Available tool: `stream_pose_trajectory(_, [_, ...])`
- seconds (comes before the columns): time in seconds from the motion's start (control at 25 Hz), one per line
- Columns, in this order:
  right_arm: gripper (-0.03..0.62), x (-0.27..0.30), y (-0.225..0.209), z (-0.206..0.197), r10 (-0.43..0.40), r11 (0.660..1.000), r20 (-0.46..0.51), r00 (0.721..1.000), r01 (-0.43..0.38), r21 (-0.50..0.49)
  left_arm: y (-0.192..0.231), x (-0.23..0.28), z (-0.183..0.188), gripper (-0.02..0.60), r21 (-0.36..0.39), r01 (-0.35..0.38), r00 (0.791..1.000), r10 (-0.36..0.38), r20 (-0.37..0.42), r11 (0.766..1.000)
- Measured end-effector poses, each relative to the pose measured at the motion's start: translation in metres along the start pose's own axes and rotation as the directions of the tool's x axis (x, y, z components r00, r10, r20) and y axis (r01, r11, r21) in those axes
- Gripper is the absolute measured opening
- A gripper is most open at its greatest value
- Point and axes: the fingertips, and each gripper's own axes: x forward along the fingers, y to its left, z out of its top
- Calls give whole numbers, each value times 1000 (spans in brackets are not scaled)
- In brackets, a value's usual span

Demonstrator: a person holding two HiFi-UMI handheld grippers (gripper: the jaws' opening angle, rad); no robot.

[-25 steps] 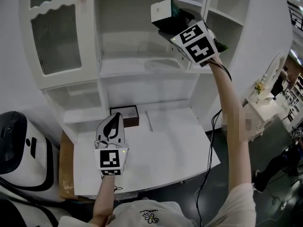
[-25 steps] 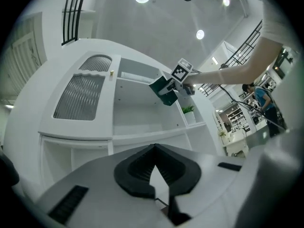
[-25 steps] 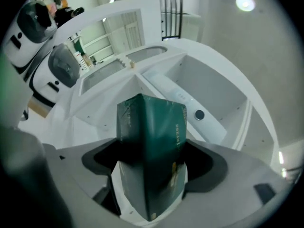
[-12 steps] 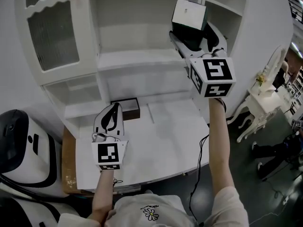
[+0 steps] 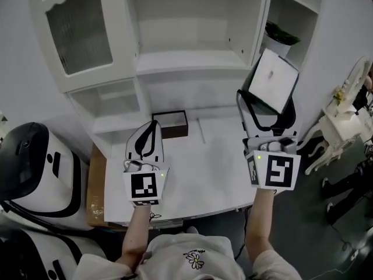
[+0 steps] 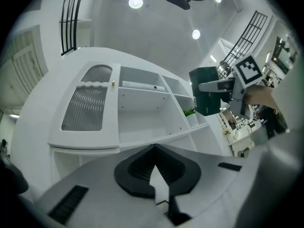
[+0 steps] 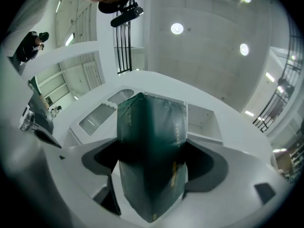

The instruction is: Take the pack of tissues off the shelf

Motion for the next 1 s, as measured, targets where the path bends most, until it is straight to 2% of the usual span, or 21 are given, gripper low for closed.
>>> stream_pose_trajectory(0.12, [433, -25, 13, -12, -19, 999, -24, 1000, 20, 49, 6, -8, -4, -2, -31, -41, 999, 40, -4, 999])
stream_pose_trajectory(0.24, [433, -46, 27, -27, -22, 993, -70, 997, 30, 111, 3, -16, -9, -2, -49, -51, 999, 50, -11, 998])
stream_pose_trajectory(0.48, [433, -72, 65, -56, 35, 981, -126, 991, -10, 193, 1, -30, -26, -2, -68, -83, 996, 82, -27, 994])
stream_pose_trajectory(0.68, [432, -86, 80, -72, 43, 965, -165, 985, 2, 262, -4, -36, -32, -2, -72, -80, 996, 78, -34, 994])
stream_pose_trajectory(0.84, [431, -88, 85, -82, 57, 938, -163, 985, 3, 345, -6, -34, -31, -2, -74, -74, 997, 71, -44, 994])
stream_pose_trajectory(1.0, [431, -86, 87, -87, 60, 942, -173, 983, 2, 336, -7, -31, -26, -2, -81, -71, 997, 68, -41, 994])
